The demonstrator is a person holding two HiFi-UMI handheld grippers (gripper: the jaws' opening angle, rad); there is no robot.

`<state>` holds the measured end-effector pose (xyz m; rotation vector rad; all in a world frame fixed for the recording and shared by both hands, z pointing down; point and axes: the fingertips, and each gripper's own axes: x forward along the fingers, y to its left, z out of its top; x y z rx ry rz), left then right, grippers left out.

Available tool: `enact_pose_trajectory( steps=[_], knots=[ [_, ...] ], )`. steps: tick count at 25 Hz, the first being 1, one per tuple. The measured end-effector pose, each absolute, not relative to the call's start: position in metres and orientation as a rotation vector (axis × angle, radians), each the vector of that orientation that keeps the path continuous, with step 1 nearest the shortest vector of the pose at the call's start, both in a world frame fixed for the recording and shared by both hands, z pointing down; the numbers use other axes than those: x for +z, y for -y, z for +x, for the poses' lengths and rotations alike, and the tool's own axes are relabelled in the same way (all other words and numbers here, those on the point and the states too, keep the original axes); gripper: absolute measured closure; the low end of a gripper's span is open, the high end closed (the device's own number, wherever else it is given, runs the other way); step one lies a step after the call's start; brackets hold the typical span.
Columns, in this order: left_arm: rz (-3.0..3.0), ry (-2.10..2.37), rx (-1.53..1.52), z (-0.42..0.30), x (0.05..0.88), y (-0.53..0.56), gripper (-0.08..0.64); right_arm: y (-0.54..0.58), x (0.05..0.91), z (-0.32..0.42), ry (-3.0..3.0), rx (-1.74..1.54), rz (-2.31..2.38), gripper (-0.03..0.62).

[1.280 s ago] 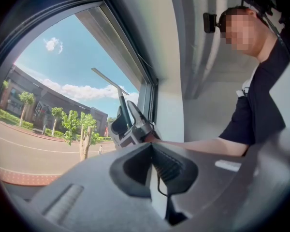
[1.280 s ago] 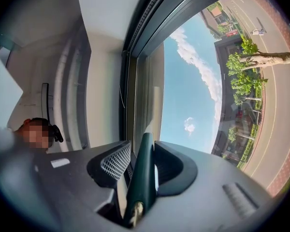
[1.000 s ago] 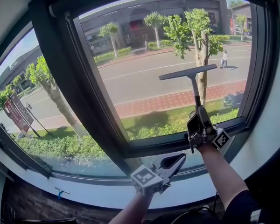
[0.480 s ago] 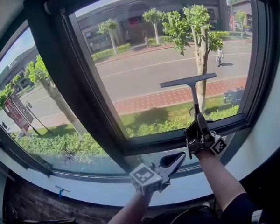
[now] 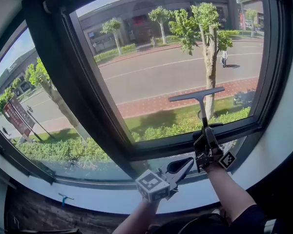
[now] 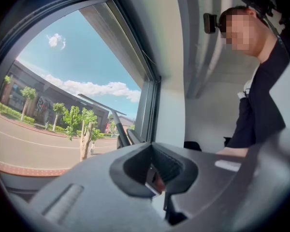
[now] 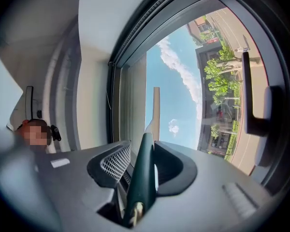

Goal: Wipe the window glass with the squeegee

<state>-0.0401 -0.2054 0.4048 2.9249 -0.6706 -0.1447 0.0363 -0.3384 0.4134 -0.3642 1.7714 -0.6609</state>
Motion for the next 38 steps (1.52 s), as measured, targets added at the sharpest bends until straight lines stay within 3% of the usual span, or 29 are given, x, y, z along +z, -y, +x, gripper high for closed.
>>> enact_pose_trajectory(
  steps=[38],
  knots=[
    [2.88, 0.675, -0.131, -0.044, 0.423, 0.205, 0.558, 0.319, 0.546, 0.043, -1.665, -0.947, -0.575, 0.434]
  ],
)
